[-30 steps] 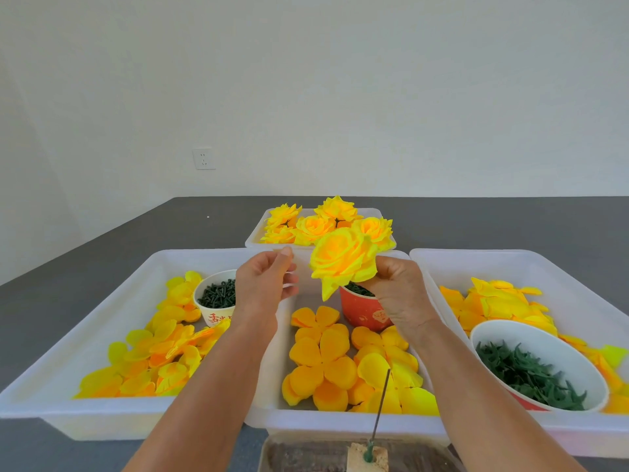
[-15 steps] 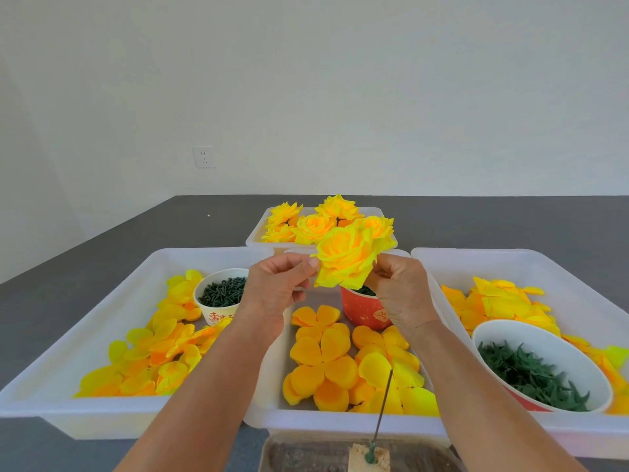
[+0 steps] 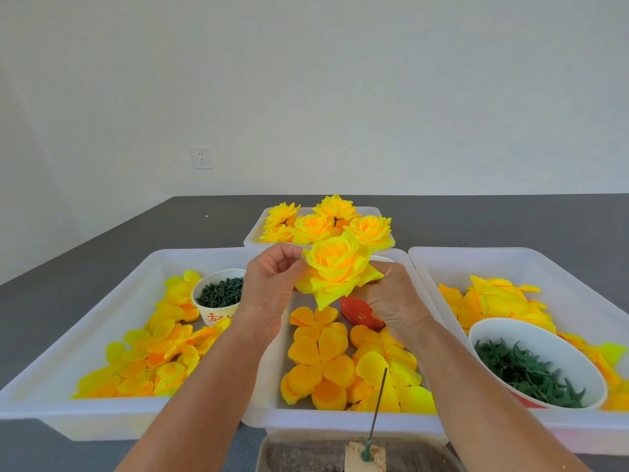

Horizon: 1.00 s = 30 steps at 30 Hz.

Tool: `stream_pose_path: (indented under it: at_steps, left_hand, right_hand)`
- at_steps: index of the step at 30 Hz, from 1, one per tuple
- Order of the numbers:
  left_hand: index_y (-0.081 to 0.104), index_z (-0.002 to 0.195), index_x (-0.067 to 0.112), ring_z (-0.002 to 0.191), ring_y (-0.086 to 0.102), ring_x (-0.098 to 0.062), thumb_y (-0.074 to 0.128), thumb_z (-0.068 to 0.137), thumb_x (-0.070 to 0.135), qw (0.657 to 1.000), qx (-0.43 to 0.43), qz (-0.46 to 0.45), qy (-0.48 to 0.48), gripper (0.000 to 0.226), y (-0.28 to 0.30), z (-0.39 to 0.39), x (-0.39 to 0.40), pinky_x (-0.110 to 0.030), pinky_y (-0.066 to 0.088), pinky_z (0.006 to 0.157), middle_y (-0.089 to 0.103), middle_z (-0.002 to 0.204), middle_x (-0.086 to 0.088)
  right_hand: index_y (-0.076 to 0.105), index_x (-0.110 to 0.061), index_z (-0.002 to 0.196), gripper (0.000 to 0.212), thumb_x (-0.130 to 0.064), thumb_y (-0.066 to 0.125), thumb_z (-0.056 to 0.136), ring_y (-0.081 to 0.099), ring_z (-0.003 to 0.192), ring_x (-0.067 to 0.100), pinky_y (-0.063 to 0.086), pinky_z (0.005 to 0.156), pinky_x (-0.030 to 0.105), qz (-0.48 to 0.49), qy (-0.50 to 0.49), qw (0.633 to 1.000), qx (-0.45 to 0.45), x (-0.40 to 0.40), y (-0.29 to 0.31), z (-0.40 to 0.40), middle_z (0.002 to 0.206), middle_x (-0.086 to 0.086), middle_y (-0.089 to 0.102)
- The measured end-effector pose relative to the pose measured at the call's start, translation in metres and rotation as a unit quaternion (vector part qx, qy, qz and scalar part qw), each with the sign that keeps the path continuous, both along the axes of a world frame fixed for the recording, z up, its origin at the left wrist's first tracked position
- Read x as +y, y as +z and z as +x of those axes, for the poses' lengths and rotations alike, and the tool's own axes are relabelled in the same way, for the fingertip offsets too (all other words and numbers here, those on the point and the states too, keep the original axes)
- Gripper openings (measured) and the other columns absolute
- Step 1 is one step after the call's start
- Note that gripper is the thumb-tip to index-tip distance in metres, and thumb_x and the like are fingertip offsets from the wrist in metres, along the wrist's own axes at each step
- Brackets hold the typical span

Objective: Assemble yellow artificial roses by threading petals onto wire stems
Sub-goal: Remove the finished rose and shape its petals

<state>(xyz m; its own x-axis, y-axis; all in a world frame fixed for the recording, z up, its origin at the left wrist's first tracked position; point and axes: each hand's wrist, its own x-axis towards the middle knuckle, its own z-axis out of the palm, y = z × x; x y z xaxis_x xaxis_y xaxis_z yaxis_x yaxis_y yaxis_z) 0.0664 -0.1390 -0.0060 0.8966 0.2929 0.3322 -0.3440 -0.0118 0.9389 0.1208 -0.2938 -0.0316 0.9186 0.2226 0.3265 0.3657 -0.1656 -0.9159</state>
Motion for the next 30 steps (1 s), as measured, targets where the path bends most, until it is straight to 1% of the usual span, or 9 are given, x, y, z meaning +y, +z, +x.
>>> stream_pose_path:
  at_steps: [4,8,10,12,17,20,22,26,30]
  left_hand:
    - [0.066,0.08,0.008,0.072,0.058,-0.017,0.059,0.086,0.001,0.999,-0.013,0.024,0.032,0.011,-0.002,0.001,0.001,-0.026,0.05,0.064,0.066,0.076,-0.009]
    - [0.06,0.066,0.01,0.06,0.047,-0.011,0.06,0.086,0.003,0.982,-0.009,0.143,0.122,0.022,-0.007,0.007,0.003,-0.023,0.042,0.058,0.056,0.062,-0.002]
    - [0.056,0.062,0.013,0.057,0.045,-0.008,0.06,0.087,0.008,0.957,-0.017,0.238,0.165,0.025,-0.008,0.007,0.002,-0.014,0.036,0.054,0.053,0.059,0.004]
    - [0.062,0.069,0.006,0.064,0.05,-0.012,0.06,0.087,0.009,0.948,-0.032,0.262,0.18,0.018,-0.009,0.009,0.002,-0.013,0.037,0.058,0.058,0.066,0.0]
    - [0.068,0.081,0.014,0.069,0.053,-0.006,0.058,0.09,0.015,0.974,-0.018,0.174,0.146,0.014,-0.007,0.008,0.002,-0.02,0.042,0.063,0.064,0.073,0.003]
    - [0.067,0.073,0.016,0.059,0.051,-0.002,0.057,0.091,0.02,0.983,0.012,0.127,0.129,0.02,-0.007,0.006,0.0,-0.021,0.043,0.062,0.063,0.066,0.003]
    - [0.067,0.067,0.012,0.054,0.051,-0.002,0.057,0.091,0.024,0.988,0.043,0.114,0.099,0.029,-0.007,0.006,-0.002,-0.021,0.043,0.059,0.063,0.06,0.001]
    - [0.066,0.06,0.01,0.047,0.049,-0.001,0.06,0.088,0.014,0.993,0.071,0.087,0.043,0.029,-0.006,0.005,-0.003,-0.012,0.042,0.049,0.061,0.051,0.004]
    - [0.063,0.067,0.006,0.052,0.05,-0.006,0.059,0.087,0.004,0.997,0.052,0.062,0.017,0.021,-0.005,0.003,-0.002,-0.015,0.045,0.053,0.058,0.058,-0.003]
  right_hand:
    - [0.069,-0.015,0.087,0.004,-0.013,0.067,0.085,0.059,0.083,0.018,0.047,0.081,0.032,-0.012,0.019,1.0,0.003,0.001,0.002,-0.004,0.086,0.002,0.068]
    - [0.071,-0.009,0.093,0.011,-0.007,0.069,0.082,0.063,0.09,0.021,0.049,0.087,0.034,-0.078,0.042,0.995,-0.046,-0.001,0.0,-0.004,0.092,0.003,0.07]
    - [0.072,-0.011,0.091,0.01,-0.008,0.07,0.082,0.061,0.084,0.013,0.047,0.08,0.019,-0.092,0.023,0.993,-0.069,-0.002,-0.001,-0.003,0.087,-0.004,0.067]
    - [0.073,-0.012,0.089,0.009,-0.007,0.069,0.082,0.057,0.076,0.004,0.041,0.069,0.006,-0.089,0.004,0.992,-0.087,-0.002,-0.001,-0.002,0.082,-0.009,0.065]
    - [0.073,-0.012,0.088,0.014,0.0,0.069,0.081,0.059,0.066,-0.003,0.041,0.062,0.001,-0.043,-0.015,0.993,-0.108,-0.001,0.002,-0.001,0.08,-0.004,0.067]
    - [0.073,0.0,0.082,0.005,-0.001,0.07,0.079,0.063,0.071,0.019,0.041,0.058,0.002,-0.024,-0.045,0.991,-0.122,-0.002,0.003,0.003,0.082,0.017,0.071]
    - [0.073,0.003,0.08,0.007,-0.004,0.07,0.08,0.062,0.072,0.028,0.041,0.057,0.002,-0.028,-0.063,0.989,-0.128,-0.003,0.001,0.005,0.081,0.021,0.07]
    - [0.072,0.003,0.077,0.007,-0.001,0.068,0.081,0.055,0.068,0.019,0.04,0.056,0.003,-0.026,-0.057,0.99,-0.129,-0.003,0.0,0.005,0.078,0.021,0.069]
    - [0.072,0.002,0.082,0.008,0.0,0.064,0.085,0.052,0.065,0.009,0.038,0.057,0.002,-0.044,-0.048,0.992,-0.11,-0.003,-0.002,0.008,0.078,0.015,0.068]
